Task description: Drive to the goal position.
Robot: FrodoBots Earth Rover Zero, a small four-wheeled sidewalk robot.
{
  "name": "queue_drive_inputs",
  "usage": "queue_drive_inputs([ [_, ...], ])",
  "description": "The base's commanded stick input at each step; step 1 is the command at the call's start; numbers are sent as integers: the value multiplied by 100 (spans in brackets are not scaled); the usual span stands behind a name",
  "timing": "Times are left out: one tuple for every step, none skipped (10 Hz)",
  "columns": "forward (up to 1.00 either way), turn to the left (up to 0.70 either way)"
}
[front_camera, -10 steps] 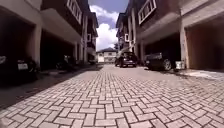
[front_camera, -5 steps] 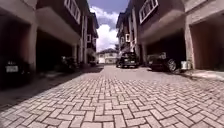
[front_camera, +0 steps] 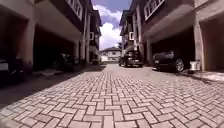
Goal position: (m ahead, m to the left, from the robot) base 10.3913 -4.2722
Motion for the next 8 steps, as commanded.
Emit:
queue_drive_inputs([
  [85, 0],
  [85, 0],
  [85, 0],
  [85, 0],
  [85, 0],
  [85, 0],
  [85, 0],
  [85, 0],
])
